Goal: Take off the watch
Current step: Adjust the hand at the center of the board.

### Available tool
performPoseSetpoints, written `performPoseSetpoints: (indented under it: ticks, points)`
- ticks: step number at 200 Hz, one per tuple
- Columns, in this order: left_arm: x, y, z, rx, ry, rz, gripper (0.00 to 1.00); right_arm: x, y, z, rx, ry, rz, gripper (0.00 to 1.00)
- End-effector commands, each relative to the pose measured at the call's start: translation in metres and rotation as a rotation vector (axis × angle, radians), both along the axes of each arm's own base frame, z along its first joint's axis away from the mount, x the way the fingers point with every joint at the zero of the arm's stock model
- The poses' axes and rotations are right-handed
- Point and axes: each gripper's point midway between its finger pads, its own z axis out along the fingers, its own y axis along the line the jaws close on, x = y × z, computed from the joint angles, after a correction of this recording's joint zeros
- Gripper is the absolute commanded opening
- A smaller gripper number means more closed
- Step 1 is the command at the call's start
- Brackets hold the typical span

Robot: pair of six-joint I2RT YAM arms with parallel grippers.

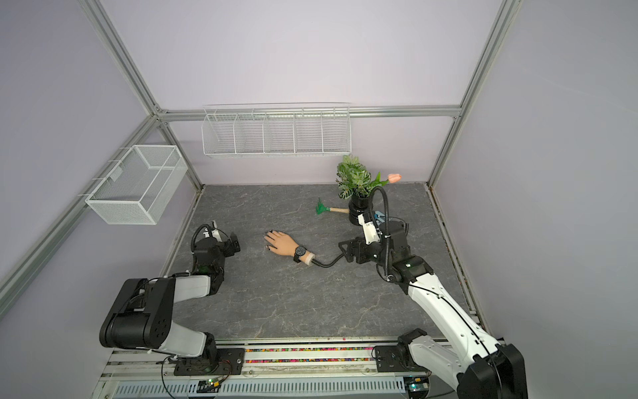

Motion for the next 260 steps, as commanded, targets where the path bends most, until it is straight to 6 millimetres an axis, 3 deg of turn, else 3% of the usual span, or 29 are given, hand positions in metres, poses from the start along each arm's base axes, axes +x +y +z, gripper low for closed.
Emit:
performPoseSetpoints:
  ticks: [1, 8, 11, 20, 38, 76, 109, 143, 160, 176, 213, 260]
  points:
    - [-0.009, -0.011, 0.042, -0.02, -0.006, -0.043, 1.0, -0.006, 0.023, 0.003, -0.023, 0.003, 0.13, 0.89]
    - [-0.013, -0.015, 0.053, -0.052, 0.006, -0.05, 1.0, -0.007, 0.027, -0.005, -0.042, 0.027, 0.15, 0.89]
    - [-0.015, -0.019, 0.058, -0.066, 0.01, -0.06, 1.0, -0.004, 0.031, 0.002, -0.04, 0.014, 0.157, 0.89]
    - [-0.023, -0.031, 0.069, -0.102, 0.036, -0.088, 1.0, -0.003, 0.036, -0.001, -0.05, 0.033, 0.179, 0.89]
    - [-0.037, -0.067, 0.084, -0.185, 0.105, -0.163, 1.0, -0.002, 0.046, -0.01, -0.059, 0.074, 0.21, 0.89]
    - [-0.066, -0.13, 0.085, -0.363, 0.286, -0.259, 0.94, 0.0, 0.061, -0.025, -0.076, 0.162, 0.251, 0.89]
    - [-0.086, -0.189, 0.073, -0.311, 0.416, -0.383, 0.94, 0.001, 0.064, -0.04, -0.117, 0.237, 0.254, 0.89]
    - [-0.095, -0.237, 0.03, -0.217, 0.527, -0.501, 0.92, 0.003, 0.062, -0.046, -0.142, 0.245, 0.235, 0.89]
    - [-0.091, -0.245, 0.011, -0.183, 0.595, -0.509, 0.92, 0.003, 0.061, -0.05, -0.159, 0.226, 0.24, 0.89]
    - [-0.083, -0.239, 0.006, -0.193, 0.609, -0.417, 0.9, 0.008, 0.065, -0.056, -0.21, 0.131, 0.249, 0.89]
    - [-0.069, -0.24, 0.019, -0.328, 0.543, -0.389, 0.93, 0.012, 0.096, -0.074, -0.286, -0.073, 0.381, 0.89]
    - [-0.07, -0.23, 0.028, -0.389, 0.525, -0.401, 0.93, 0.025, 0.124, -0.111, -0.358, -0.125, 0.455, 0.89]
